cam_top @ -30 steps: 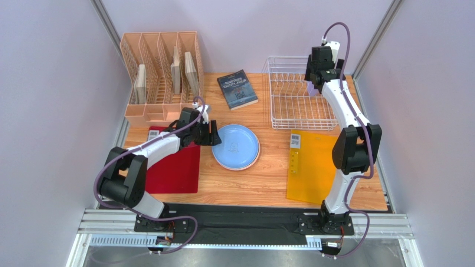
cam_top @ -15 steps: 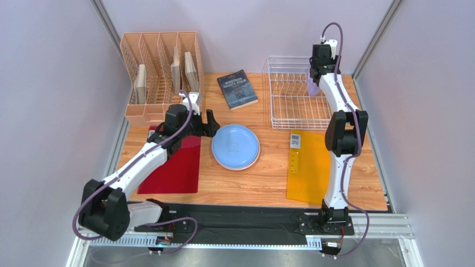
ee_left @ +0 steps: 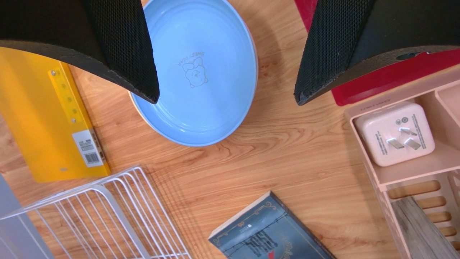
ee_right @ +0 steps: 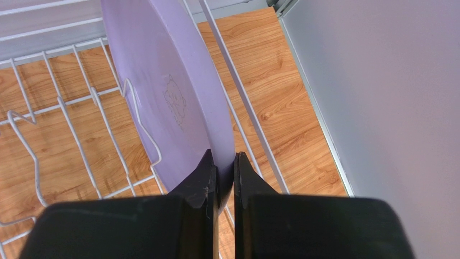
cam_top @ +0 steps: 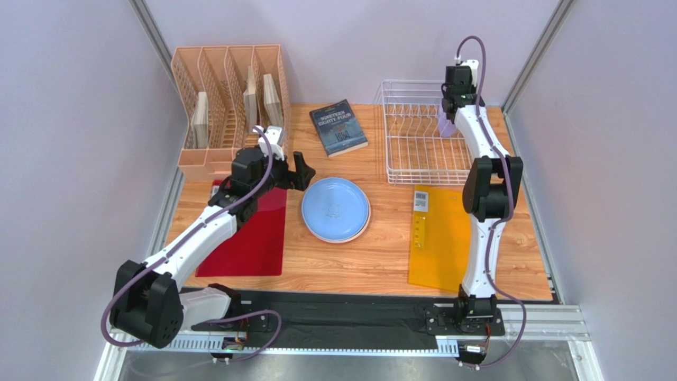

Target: Unload the plates from the dish rack

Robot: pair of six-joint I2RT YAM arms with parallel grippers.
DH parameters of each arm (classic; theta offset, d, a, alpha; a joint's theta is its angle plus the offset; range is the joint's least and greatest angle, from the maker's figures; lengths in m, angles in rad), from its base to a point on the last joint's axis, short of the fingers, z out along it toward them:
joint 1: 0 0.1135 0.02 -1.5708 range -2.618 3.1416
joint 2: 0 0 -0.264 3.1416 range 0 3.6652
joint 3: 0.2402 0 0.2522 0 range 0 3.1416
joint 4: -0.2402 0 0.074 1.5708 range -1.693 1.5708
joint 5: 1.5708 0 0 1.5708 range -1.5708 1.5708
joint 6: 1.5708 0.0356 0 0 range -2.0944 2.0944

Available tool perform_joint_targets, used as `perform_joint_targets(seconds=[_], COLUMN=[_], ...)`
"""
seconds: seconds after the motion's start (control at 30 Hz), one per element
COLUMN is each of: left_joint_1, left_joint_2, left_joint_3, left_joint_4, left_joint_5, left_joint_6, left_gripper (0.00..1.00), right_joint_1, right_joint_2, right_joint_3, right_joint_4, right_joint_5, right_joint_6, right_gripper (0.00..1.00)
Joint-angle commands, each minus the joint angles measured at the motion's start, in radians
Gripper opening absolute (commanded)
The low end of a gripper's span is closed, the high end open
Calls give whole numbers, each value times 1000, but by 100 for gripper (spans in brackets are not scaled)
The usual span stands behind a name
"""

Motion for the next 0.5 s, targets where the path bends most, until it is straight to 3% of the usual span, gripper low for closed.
perform_joint_targets(seconds=[0.0,0.17,0.47], left_joint_1=[-3,-3,-3], left_joint_2=[27,100,182], left_joint_3=[64,112,182], left_joint_4=[54,60,92], left_joint_5=[-36,-21,23], left_joint_6=[32,2,-9], left_gripper=[100,100,100], right_joint_1=[21,64,92], right_joint_2=[-61,-212,-410], right_joint_3=[41,-68,-194], right_joint_4=[35,138,163], right_joint_5=[64,211,294], right_joint_6=[-22,-57,-74], right_gripper=[0,0,0])
